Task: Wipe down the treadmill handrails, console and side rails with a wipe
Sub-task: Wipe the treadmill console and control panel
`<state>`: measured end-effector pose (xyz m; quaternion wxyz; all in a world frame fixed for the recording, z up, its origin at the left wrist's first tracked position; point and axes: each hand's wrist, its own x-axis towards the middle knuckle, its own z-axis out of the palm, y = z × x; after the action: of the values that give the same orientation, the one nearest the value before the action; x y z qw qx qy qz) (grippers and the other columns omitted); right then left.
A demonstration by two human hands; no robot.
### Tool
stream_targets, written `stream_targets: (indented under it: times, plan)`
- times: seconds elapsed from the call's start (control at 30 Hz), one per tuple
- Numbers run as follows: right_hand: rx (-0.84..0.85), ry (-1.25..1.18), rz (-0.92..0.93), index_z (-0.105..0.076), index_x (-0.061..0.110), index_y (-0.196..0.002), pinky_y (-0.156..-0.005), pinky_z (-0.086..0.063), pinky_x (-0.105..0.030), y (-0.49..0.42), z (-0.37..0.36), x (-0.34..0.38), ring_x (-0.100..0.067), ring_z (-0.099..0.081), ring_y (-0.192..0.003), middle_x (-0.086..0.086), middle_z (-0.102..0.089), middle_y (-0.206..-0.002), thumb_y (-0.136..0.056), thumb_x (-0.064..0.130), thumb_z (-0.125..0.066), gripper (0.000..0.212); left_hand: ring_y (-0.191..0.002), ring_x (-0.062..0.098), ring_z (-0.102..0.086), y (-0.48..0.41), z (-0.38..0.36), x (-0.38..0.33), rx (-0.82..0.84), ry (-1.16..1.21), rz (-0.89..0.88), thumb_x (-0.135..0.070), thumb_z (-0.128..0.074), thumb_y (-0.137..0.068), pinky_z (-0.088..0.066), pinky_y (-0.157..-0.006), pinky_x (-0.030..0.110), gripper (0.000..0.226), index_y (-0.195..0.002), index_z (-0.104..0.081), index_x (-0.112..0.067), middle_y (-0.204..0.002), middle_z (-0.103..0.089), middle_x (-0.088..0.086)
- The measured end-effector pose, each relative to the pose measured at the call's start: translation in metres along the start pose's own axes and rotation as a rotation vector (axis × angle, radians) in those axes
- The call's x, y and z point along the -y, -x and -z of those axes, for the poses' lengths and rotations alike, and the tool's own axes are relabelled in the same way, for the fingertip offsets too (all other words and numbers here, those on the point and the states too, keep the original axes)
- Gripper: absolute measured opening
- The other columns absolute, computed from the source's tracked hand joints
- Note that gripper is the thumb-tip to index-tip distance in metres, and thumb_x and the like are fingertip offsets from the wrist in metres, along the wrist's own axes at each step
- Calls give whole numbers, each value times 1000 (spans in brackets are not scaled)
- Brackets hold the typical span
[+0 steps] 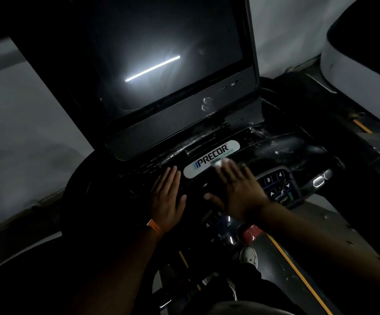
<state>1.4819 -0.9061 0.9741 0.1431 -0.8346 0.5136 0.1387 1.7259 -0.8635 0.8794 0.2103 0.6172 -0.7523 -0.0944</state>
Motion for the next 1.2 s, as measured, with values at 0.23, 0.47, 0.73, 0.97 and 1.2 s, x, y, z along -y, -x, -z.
stream_targets:
  times: [0.23,0.47,0.73,0.97,1.2]
  plan:
    - [-41,-14,22,17,22,-162,-130,5,-44,-8,-2,-27,-23,16,-159,-6,18,-168,-89,83,12,96,-158,21,-16,1,-1,1,20,-17,22,-44,-36,-103,-19,-125,44,66,-160,-29,-12,-169,-23,6]
    - [-14,-68,-146,2,17,-167,-129,3,-43,-12,12,-58,-26,6,-161,-10,3,-174,-85,82,18,106,-158,22,-16,1,1,-3,44,-63,37,-42,-35,-103,-21,-125,48,66,-160,-27,-9,-169,-22,8]
    - [-31,-66,95,-15,23,-166,-129,5,-37,10,14,-45,-22,1,-161,-8,-4,-174,-93,79,6,95,-157,22,-17,-4,5,-11,88,-167,44,-40,-34,-102,-21,-125,44,67,-160,-28,-8,-169,-21,8]
    - [-7,-137,-163,-3,16,-167,-129,2,-47,-15,10,-94,-22,8,-161,-6,6,-173,-89,83,10,104,-157,21,-17,-29,1,-25,142,-292,-15,-41,-32,-102,-18,-124,39,69,-162,-20,-8,-170,-18,9]
    - [-32,-165,16,10,20,-166,-129,9,-42,-41,11,-88,-15,19,-158,-1,16,-172,-92,79,4,95,-156,22,-20,-59,-6,-44,202,-327,-64,-44,-32,-101,-23,-125,40,71,-161,-25,-7,-169,-21,10]
